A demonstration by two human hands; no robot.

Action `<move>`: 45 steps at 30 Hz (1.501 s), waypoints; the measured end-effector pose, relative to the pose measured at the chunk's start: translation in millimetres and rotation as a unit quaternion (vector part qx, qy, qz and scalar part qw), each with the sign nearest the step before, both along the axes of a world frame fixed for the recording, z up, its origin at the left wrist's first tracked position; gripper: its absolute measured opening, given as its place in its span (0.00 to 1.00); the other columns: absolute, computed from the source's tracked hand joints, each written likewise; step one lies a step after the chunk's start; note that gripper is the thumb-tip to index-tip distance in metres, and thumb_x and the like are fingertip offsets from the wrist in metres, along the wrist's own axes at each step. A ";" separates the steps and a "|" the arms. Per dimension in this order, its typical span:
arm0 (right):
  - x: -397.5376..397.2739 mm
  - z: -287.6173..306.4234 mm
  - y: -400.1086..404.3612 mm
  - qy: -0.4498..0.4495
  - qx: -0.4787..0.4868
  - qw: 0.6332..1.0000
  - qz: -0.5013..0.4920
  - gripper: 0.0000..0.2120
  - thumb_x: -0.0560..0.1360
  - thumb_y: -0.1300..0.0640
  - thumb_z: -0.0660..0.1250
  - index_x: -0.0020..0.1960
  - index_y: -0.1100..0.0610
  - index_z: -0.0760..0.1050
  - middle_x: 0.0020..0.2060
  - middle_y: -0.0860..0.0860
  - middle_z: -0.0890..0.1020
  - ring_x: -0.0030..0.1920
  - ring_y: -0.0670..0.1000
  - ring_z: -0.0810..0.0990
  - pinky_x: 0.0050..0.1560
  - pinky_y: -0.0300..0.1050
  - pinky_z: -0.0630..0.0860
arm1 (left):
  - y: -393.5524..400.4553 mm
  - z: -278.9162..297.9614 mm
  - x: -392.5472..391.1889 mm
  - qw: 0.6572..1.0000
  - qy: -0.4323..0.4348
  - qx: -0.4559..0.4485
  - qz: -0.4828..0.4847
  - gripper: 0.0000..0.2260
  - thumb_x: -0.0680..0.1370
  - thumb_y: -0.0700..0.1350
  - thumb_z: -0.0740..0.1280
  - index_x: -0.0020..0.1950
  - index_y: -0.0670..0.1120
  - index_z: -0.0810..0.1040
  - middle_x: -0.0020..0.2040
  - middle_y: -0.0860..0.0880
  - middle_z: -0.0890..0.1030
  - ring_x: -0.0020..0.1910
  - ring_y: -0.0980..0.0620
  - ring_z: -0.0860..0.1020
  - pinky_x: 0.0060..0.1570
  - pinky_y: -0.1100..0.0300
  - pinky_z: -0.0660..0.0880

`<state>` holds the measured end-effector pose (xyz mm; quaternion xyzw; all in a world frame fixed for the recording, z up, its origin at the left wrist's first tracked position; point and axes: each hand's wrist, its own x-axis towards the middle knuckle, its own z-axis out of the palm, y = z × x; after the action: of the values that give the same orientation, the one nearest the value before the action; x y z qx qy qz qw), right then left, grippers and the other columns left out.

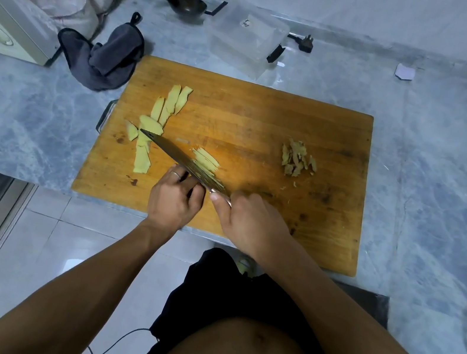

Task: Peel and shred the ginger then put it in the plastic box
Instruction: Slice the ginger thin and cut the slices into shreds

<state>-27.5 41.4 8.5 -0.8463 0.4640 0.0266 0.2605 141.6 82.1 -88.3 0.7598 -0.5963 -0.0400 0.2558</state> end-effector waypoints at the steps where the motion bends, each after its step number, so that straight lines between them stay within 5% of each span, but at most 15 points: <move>1: 0.0 0.7 -0.5 0.000 0.005 1.000 -0.002 0.28 0.84 0.39 0.48 0.53 0.60 0.76 0.49 0.61 0.81 0.50 0.63 0.80 0.40 0.45 0.64 | 0.1 0.0 -0.6 1.000 -0.001 0.002 0.002 0.11 0.75 0.44 0.62 0.43 0.42 0.84 0.49 0.42 0.81 0.43 0.41 0.80 0.33 0.59 0.72; 17: 3.1 0.9 -4.0 0.003 0.034 0.999 -0.009 0.28 0.84 0.39 0.48 0.55 0.61 0.76 0.50 0.62 0.80 0.52 0.64 0.80 0.42 0.47 0.66 | -0.6 -1.9 -1.7 1.000 0.011 0.012 0.018 0.08 0.74 0.42 0.65 0.43 0.44 0.84 0.51 0.43 0.82 0.45 0.41 0.80 0.34 0.61 0.68; 21: 6.2 0.2 -1.7 -0.002 0.028 1.000 -0.003 0.28 0.84 0.39 0.48 0.55 0.60 0.76 0.50 0.62 0.81 0.52 0.64 0.80 0.42 0.47 0.66 | -0.5 -0.4 -1.9 1.000 0.010 -0.001 0.013 0.14 0.75 0.47 0.61 0.43 0.42 0.84 0.48 0.41 0.82 0.41 0.41 0.81 0.32 0.58 0.73; 35: 5.5 -6.3 -3.8 -0.027 0.052 0.998 -0.021 0.29 0.83 0.38 0.49 0.52 0.60 0.77 0.48 0.62 0.81 0.51 0.65 0.80 0.41 0.48 0.68 | 0.7 -3.0 -2.1 1.000 0.009 -0.001 0.018 0.13 0.75 0.47 0.62 0.45 0.43 0.85 0.52 0.43 0.81 0.43 0.41 0.81 0.32 0.57 0.75; 39: -9.0 -10.0 -18.2 -0.060 0.070 0.995 -0.031 0.28 0.82 0.37 0.49 0.40 0.57 0.72 0.45 0.61 0.80 0.49 0.63 0.78 0.40 0.48 0.67 | -0.8 -3.4 -3.0 0.995 0.088 0.002 0.037 0.12 0.76 0.45 0.64 0.53 0.45 0.86 0.59 0.48 0.81 0.51 0.49 0.81 0.41 0.58 0.75; 42: -25.3 -12.0 -27.9 -0.075 0.061 0.995 -0.028 0.26 0.82 0.35 0.50 0.33 0.51 0.63 0.32 0.53 0.72 0.38 0.59 0.75 0.33 0.47 0.62 | -4.2 1.2 1.9 0.981 0.180 -0.036 0.059 0.08 0.74 0.39 0.69 0.50 0.43 0.86 0.53 0.47 0.83 0.55 0.55 0.79 0.53 0.60 0.77; 45: -40.5 -11.7 -37.2 -0.071 0.012 0.997 -0.016 0.26 0.81 0.35 0.52 0.35 0.53 0.66 0.29 0.49 0.72 0.32 0.54 0.73 0.30 0.46 0.62 | -6.9 14.9 2.2 0.966 0.230 -0.061 0.098 0.07 0.73 0.34 0.71 0.45 0.44 0.86 0.47 0.49 0.85 0.50 0.59 0.79 0.54 0.66 0.74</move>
<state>-68.0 4.2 -3.2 -0.8354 0.4576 -0.0321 0.3029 143.9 75.1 -73.4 0.7678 -0.4458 -0.1522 0.4342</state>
